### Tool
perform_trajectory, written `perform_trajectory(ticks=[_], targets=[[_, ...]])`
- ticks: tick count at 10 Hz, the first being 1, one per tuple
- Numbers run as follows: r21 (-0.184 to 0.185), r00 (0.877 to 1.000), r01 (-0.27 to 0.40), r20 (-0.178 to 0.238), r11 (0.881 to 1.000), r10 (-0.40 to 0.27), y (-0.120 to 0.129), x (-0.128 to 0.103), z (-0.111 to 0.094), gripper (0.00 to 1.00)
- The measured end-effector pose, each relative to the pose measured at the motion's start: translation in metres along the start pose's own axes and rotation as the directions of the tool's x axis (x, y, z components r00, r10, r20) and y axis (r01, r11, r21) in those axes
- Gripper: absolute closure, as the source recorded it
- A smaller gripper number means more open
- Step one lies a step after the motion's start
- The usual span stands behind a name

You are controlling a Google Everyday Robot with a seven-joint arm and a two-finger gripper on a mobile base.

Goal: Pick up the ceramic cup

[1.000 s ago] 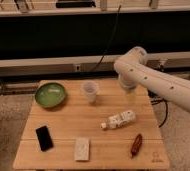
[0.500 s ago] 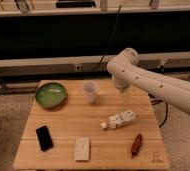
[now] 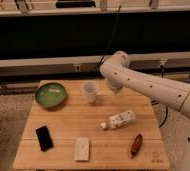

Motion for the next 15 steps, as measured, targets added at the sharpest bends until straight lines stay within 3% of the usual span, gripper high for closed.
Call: perform_trajectory(ticks=[4,9,15], targets=[[-0.002,0.997,0.074,0.010,0.997,-0.074,-0.018,-0.025,0.013,0.20],[-0.018,0.990,0.138,0.029,0.990,-0.137,-0.022,-0.044,0.031,0.20],[-0.018,0.985,0.171,0.042,0.985,-0.170,-0.027,-0.050,0.034,0.20]])
